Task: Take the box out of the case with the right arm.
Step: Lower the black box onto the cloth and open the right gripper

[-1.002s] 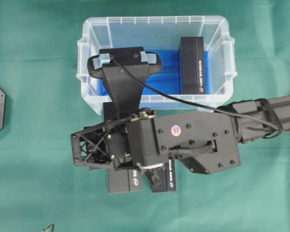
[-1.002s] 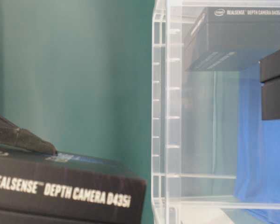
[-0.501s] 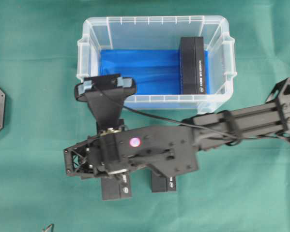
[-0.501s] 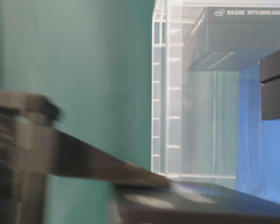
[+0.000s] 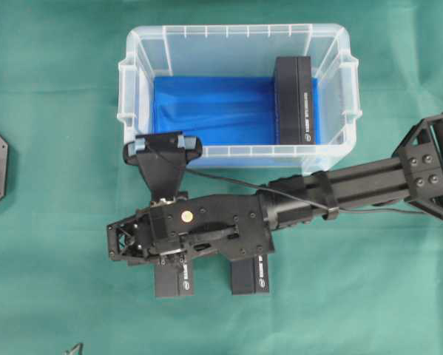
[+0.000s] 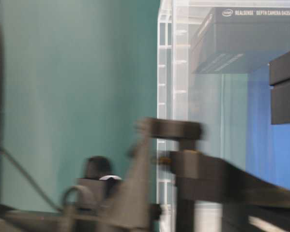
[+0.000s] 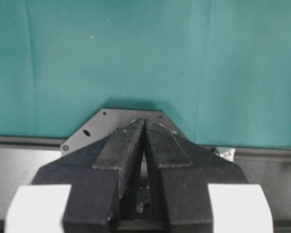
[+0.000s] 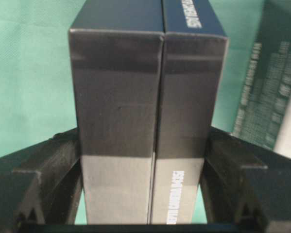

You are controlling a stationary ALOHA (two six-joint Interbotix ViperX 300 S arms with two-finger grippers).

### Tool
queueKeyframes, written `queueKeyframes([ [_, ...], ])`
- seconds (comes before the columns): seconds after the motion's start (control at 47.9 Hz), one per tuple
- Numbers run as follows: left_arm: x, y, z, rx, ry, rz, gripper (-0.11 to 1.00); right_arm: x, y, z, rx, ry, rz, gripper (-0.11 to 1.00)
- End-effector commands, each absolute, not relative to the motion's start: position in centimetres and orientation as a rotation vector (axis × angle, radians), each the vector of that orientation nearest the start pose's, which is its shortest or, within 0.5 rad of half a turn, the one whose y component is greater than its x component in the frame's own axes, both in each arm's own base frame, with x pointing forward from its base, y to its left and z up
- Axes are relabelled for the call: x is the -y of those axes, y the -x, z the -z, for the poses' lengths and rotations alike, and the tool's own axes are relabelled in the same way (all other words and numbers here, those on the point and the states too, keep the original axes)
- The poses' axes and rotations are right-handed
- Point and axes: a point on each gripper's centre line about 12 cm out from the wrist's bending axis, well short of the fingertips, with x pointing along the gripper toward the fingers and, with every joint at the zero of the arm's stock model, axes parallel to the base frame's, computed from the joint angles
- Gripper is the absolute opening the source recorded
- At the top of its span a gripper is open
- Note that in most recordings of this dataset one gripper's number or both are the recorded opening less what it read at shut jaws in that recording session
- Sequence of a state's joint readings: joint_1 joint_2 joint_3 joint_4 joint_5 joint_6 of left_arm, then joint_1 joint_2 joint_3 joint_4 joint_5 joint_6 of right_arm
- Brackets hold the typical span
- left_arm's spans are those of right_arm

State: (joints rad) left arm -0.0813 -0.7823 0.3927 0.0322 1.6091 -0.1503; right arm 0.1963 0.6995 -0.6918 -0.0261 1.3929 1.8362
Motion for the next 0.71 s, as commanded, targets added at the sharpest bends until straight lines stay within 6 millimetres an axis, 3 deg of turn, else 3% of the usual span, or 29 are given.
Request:
queueKeyframes([
  [0.0,0.83,-15.01,-39.1,-1.194,0.061,-0.048,0.0,-10.88,-54.84,-21.52,-1.032,-1.385,1.07,0.68],
  [0.188,0.85,-15.01,-39.1,-1.194,0.062,-0.046,0.0,-10.84,-54.63,-20.69,-1.04,-1.381,1.09,0.68],
  [0.689,0.85,-15.01,-39.1,-1.194,0.062,-0.046,0.0,-11.21,-54.46,-20.94,-1.053,-1.386,1.083,0.68],
])
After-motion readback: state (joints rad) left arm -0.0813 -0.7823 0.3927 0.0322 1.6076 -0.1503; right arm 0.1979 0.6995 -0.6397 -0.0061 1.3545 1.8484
